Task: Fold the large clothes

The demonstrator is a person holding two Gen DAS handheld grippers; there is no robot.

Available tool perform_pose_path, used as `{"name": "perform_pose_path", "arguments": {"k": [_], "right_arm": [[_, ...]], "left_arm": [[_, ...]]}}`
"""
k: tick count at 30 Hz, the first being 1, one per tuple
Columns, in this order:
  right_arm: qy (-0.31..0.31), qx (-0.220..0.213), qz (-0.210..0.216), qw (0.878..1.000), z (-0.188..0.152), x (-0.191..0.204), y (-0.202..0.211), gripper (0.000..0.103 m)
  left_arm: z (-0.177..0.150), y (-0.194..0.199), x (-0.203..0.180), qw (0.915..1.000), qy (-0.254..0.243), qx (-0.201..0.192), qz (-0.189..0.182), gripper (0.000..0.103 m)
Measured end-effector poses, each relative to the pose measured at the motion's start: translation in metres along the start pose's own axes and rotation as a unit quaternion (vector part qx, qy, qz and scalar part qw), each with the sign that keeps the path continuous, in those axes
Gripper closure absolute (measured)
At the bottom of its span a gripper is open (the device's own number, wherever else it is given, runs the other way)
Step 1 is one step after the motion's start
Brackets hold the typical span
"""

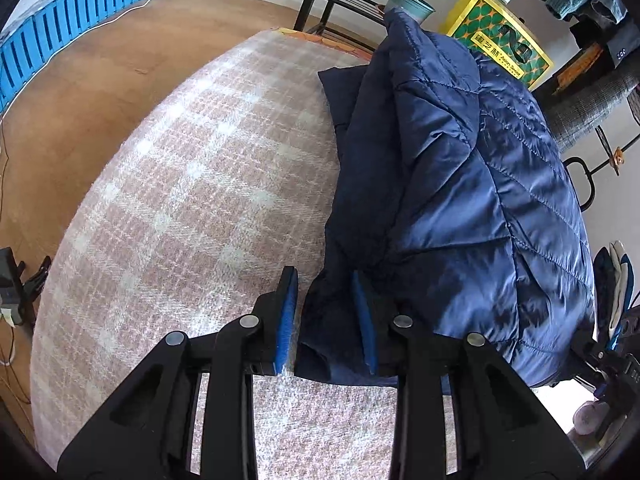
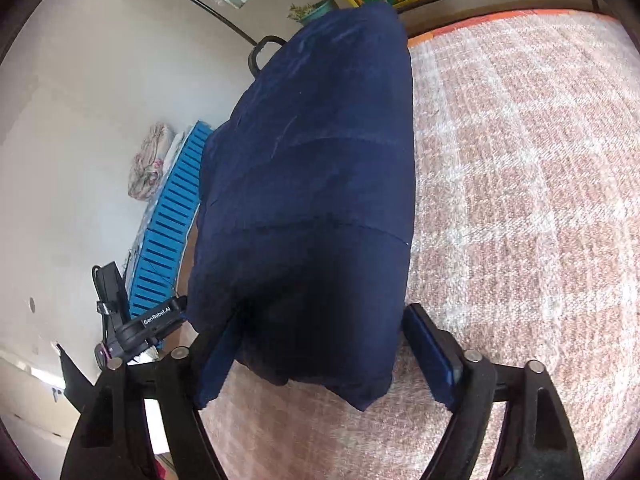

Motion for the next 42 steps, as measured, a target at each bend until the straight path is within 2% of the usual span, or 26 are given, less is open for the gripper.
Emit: {"name": "perform_pose_path", "arguments": {"k": [1, 4, 7, 10, 17, 22, 23, 25, 30, 36, 39, 42], "right_arm": [[-0.003, 0.001, -0.005, 1.0, -0.001, 0.0, 0.0, 0.046], [0.04, 0.003, -0.025, 0.999, -0.003, 0.009, 0.001, 0.063], [0.07, 0.006, -0.044, 0.997, -0.002, 0.011, 0.002, 0.069], [0.091, 0.01, -0.068, 0.994, 0.005, 0.017, 0.006, 0.072], [0.098, 0.014, -0.081, 0.992, 0.004, 0.012, 0.046, 0.076], [0.105, 0.022, -0.09, 0.99, -0.026, -0.008, 0.093, 0.076], [0.108, 0.026, -0.093, 0.99, -0.035, -0.014, 0.105, 0.076], [0.118, 0.028, -0.099, 0.988, -0.053, -0.023, 0.126, 0.076], [0.115, 0.041, -0.113, 0.986, -0.092, -0.044, 0.173, 0.076], [0.116, 0.042, -0.128, 0.984, -0.131, -0.05, 0.208, 0.076], [0.12, 0.048, -0.134, 0.982, -0.14, -0.052, 0.211, 0.076], [0.129, 0.057, -0.133, 0.981, -0.139, -0.049, 0.206, 0.072]], "left_arm": [[-0.001, 0.001, -0.001, 1.0, -0.002, 0.0, 0.001, 0.073], [-0.001, 0.002, -0.006, 0.9999, -0.013, 0.0, 0.006, 0.076], [-0.006, 0.006, -0.012, 0.9998, -0.016, 0.01, 0.004, 0.083], [-0.014, 0.014, -0.019, 0.9993, -0.032, 0.017, 0.009, 0.084], [-0.048, 0.051, -0.039, 0.9978, -0.056, 0.032, -0.018, 0.086], [-0.078, 0.099, -0.054, 0.9948, -0.045, 0.028, -0.087, 0.085], [-0.081, 0.106, -0.055, 0.994, -0.039, 0.03, -0.098, 0.082], [-0.09, 0.123, -0.059, 0.9907, -0.022, 0.035, -0.129, 0.056], [-0.098, 0.159, -0.08, 0.9853, -0.027, 0.022, -0.167, 0.054], [-0.124, 0.168, -0.119, 0.9812, -0.076, 0.035, -0.174, 0.054], [-0.131, 0.161, -0.131, 0.9791, -0.072, 0.046, -0.185, 0.054], [-0.132, 0.145, -0.136, 0.9828, -0.084, 0.045, -0.158, 0.054]]}}
Point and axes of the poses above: each gripper's, at about its wrist camera, not at the fingertips, and y roughly against the way its jaws point, x to its left, z to its top, the point moved 6 cm from there along -y, roughly the way its jaws point, and after that the axes turned 13 degrees about -x, right-handed, at the moved point
